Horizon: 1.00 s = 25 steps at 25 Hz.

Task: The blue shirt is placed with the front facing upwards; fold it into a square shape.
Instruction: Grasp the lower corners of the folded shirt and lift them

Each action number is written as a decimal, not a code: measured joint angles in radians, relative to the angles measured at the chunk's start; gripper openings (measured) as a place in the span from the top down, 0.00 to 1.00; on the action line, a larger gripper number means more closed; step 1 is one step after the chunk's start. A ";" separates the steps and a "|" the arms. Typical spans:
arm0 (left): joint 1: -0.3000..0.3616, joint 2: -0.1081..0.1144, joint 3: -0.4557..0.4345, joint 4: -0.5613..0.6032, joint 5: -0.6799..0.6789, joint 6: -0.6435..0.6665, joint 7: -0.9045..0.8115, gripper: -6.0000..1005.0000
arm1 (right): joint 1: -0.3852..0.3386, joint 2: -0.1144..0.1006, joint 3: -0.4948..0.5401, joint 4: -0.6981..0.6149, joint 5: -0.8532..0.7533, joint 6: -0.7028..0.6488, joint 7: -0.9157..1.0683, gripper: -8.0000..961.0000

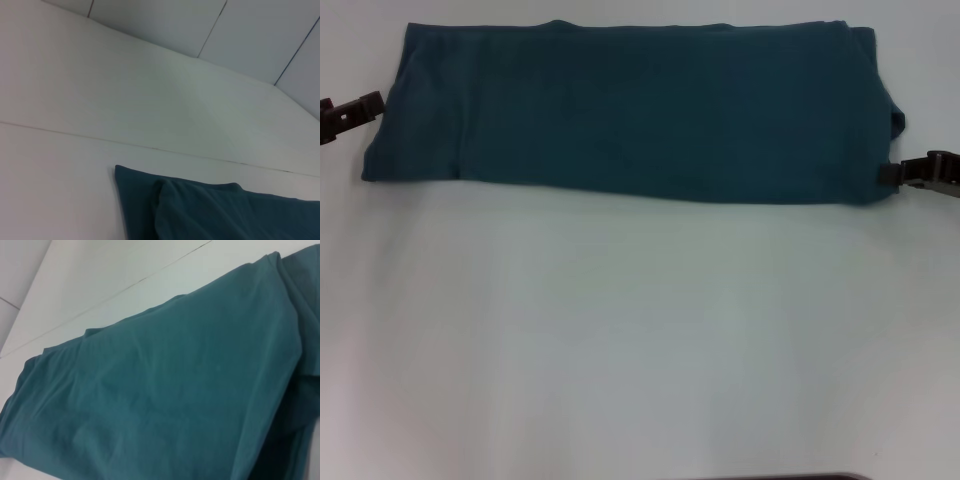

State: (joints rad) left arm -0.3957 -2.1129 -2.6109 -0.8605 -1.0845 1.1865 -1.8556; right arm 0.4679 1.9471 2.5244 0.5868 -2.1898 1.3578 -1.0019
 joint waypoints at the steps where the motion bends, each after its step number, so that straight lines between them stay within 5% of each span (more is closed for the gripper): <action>1: 0.000 0.000 0.000 0.000 0.000 -0.001 0.000 0.14 | 0.000 0.000 0.000 0.000 0.000 0.000 0.000 0.99; 25: -0.008 0.004 0.034 0.011 0.137 0.028 -0.001 0.14 | -0.008 -0.002 0.002 0.001 0.004 -0.003 -0.007 0.99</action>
State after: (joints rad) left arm -0.4036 -2.1091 -2.5773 -0.8494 -0.9479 1.2143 -1.8562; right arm 0.4599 1.9448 2.5265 0.5880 -2.1858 1.3544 -1.0088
